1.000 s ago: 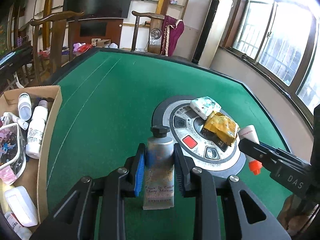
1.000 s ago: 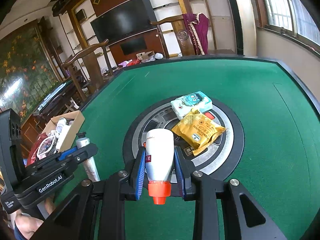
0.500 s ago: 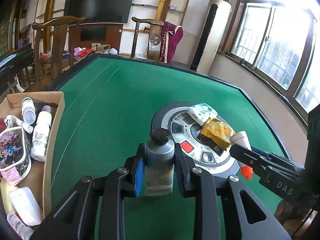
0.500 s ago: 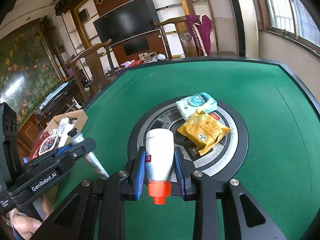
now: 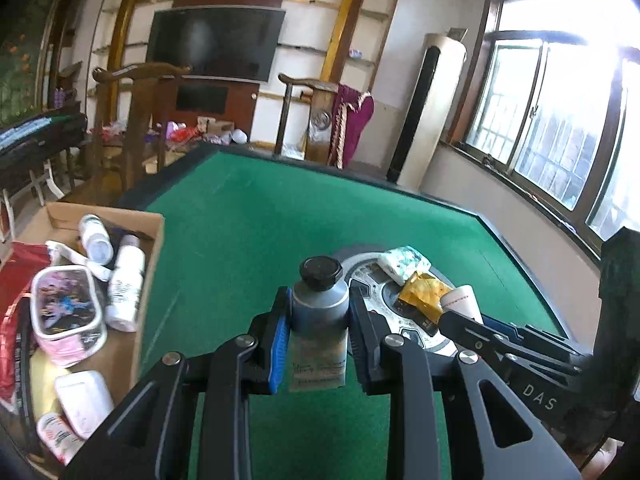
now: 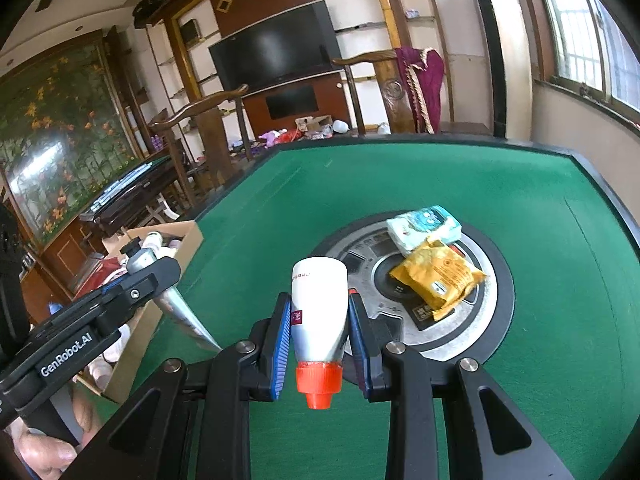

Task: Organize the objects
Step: 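Carry the hand cream tube and spray bottle over the cardboard tray with both grippers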

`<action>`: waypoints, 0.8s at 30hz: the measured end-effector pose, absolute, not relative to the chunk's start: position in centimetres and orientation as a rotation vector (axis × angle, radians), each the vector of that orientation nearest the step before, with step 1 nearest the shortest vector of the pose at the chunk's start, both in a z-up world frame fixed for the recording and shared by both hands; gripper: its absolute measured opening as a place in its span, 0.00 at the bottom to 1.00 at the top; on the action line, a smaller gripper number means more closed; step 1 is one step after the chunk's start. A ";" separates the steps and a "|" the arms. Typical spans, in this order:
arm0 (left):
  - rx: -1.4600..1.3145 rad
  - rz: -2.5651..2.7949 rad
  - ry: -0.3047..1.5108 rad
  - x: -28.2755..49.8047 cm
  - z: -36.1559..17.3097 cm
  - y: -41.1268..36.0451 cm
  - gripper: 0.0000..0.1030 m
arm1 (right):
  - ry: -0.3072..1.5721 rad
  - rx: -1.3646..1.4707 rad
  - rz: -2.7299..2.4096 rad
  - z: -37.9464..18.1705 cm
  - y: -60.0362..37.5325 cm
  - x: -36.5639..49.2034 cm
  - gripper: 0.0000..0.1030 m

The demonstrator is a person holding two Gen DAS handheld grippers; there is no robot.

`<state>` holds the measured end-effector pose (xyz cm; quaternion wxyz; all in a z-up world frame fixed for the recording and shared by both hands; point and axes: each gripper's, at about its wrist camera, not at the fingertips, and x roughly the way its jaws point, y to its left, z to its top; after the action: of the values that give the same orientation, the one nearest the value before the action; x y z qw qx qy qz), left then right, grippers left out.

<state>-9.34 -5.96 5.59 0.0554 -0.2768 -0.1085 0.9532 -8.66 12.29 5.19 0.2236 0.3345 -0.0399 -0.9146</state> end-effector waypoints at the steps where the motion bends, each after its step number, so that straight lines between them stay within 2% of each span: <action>1: -0.831 2.903 -0.330 -9.0 5.8 -6.1 0.25 | -0.105 0.914 -2.523 5.4 12.1 -8.4 0.29; 24: -0.704 2.997 -0.483 -0.8 10.0 -14.3 0.25 | -0.045 0.834 -2.345 6.5 3.4 -3.3 0.29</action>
<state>-0.77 -14.31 10.03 0.0127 -0.2258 -0.1551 0.9617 -3.28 3.44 6.52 0.3202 0.3174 -0.0171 -0.8924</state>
